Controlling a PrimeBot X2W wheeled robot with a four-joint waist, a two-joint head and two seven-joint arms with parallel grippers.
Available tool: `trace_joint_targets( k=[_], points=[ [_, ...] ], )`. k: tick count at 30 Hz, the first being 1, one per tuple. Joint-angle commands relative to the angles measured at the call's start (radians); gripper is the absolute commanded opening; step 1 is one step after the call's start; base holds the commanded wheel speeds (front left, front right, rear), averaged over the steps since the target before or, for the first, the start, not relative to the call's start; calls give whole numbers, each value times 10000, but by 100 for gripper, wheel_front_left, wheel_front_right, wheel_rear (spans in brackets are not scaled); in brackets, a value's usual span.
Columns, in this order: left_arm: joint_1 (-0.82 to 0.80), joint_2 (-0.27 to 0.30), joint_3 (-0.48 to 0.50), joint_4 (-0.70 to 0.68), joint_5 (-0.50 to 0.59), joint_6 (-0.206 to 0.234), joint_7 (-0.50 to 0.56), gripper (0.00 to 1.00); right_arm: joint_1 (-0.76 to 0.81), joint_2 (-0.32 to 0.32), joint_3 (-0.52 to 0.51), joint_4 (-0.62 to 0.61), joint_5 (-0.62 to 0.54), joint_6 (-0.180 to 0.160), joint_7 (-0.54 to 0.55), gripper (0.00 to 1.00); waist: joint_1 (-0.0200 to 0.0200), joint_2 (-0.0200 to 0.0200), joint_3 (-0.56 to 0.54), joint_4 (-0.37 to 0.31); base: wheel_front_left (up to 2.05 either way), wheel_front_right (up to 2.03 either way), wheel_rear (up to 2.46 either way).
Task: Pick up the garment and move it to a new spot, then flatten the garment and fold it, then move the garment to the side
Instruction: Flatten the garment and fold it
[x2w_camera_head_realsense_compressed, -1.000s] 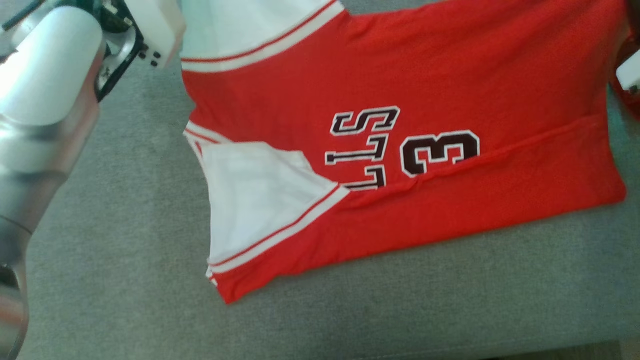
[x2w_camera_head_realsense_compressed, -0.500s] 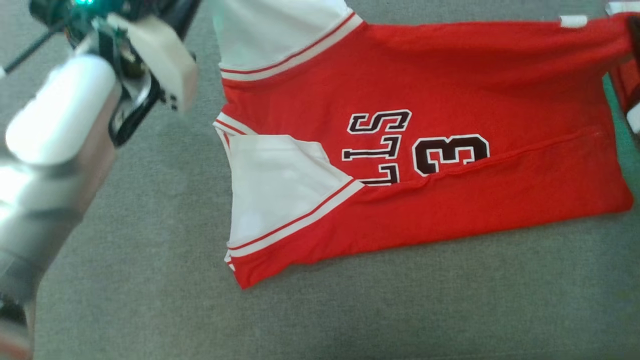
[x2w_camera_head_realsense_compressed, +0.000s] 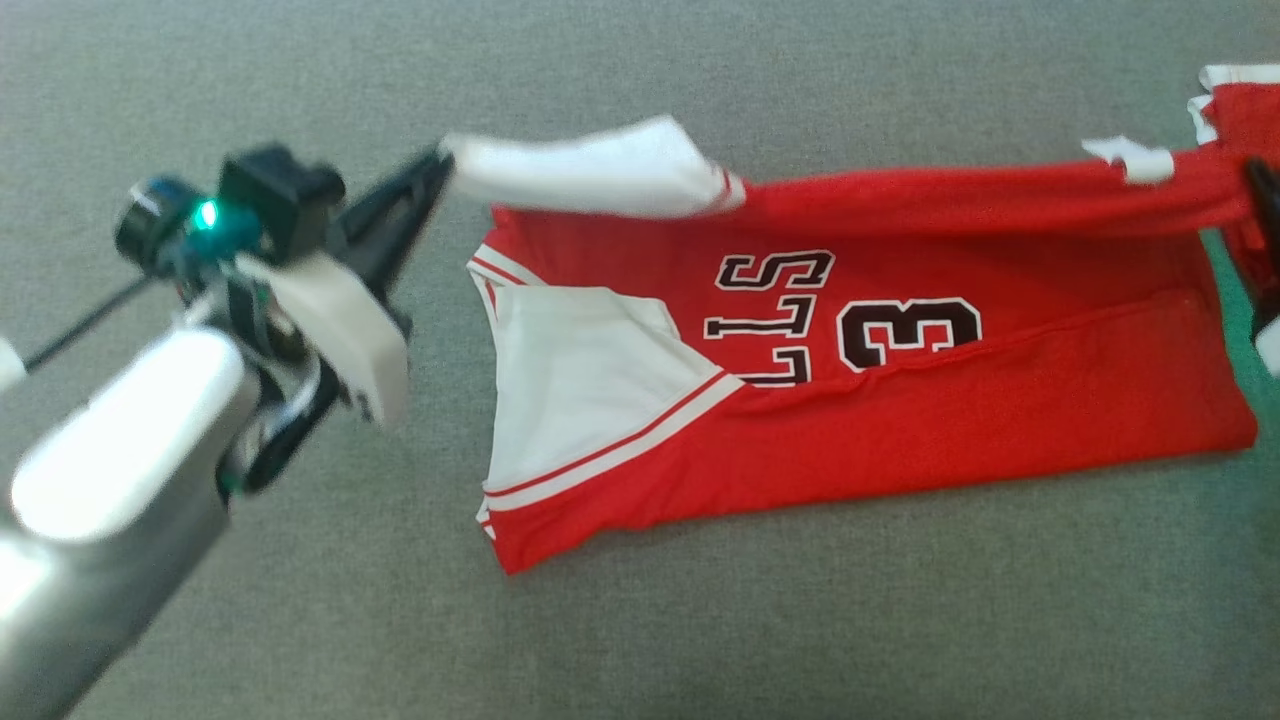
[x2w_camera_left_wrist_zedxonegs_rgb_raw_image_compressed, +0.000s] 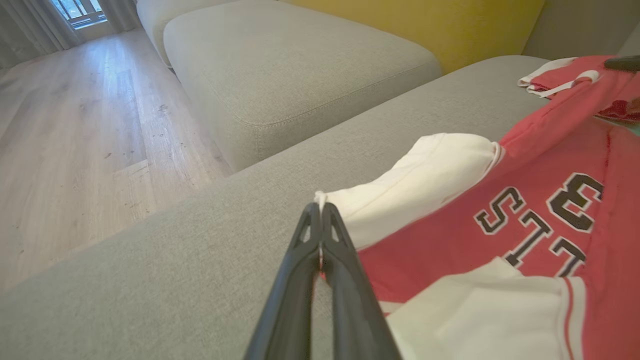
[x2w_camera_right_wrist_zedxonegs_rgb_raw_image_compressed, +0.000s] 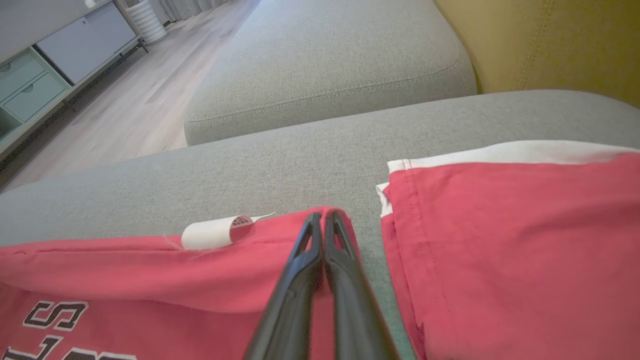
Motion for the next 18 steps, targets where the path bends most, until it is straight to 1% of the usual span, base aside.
trace_joint_targets(
  k=[1,3,4,12,18],
  points=[
    [-14,666,444,-715,-99,241,153,0,455,-526,-59,-269,116,67,-112,0,2,-1,-113,54,0,0,0],
    [419,871,405,-1291,-196,524,278,0,751,-600,-109,-344,195,67,-122,0,2,-1,-160,66,0,0,0],
    [419,871,405,-1291,-196,524,278,0,751,-600,-109,-344,195,67,-122,0,2,-1,-160,66,0,0,0],
    [1965,1566,310,-3072,-462,1622,438,0,1663,-761,-374,-616,315,67,-198,0,2,-1,-213,55,0,0,0],
    [2984,1915,239,-4198,-587,2431,397,0,2293,-785,-560,-835,287,67,-151,0,2,-1,-225,92,0,0,0]
  ],
)
